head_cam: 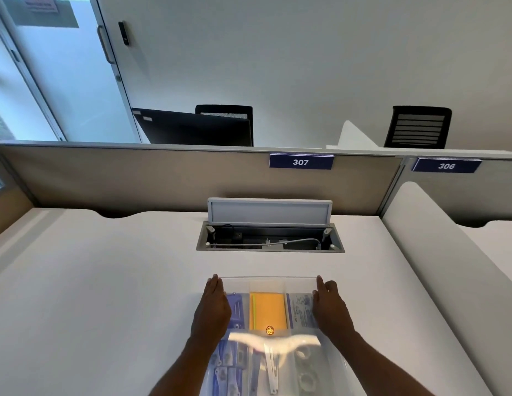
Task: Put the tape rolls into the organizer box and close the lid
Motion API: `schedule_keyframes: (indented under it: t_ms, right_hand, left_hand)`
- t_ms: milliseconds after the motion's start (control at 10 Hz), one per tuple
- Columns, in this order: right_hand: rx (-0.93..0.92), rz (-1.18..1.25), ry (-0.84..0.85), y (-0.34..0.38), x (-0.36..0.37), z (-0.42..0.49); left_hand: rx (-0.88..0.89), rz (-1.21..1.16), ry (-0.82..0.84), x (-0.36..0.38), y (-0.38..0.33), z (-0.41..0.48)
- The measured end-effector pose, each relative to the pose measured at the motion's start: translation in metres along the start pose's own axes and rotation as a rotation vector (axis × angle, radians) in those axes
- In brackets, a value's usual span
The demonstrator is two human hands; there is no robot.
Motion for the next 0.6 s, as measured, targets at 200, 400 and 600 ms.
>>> schedule_keyframes:
  t_ms: [200,400,600]
  right_hand:
    - [-0.018,0.008,-0.076,0.0002,0.0010,-0.0006]
    - [-0.015,-0.015,-0.068,-0.0004,0.0013,-0.0028]
    - [-0.025,-0.187,-0.143,0.0024,-0.0049,0.0016]
  left_hand:
    - [0.007,-0.009,-0.027,-0.0016,0.0007,-0.0008]
    - [0.012,0.020,0.007,-0.0013,-0.0003,-0.0014]
    - [0.128,0.179,-0.013,0.0024,-0.0075,-0.0010]
Point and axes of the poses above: each hand's wrist, its own z-axis towards the middle knuckle, its own x-axis out of the palm, y = z × x, the point moved 5 cm from there along z, towards the middle knuckle, and after that the axes turned 1 degree about -x, right-handed, at the moved point
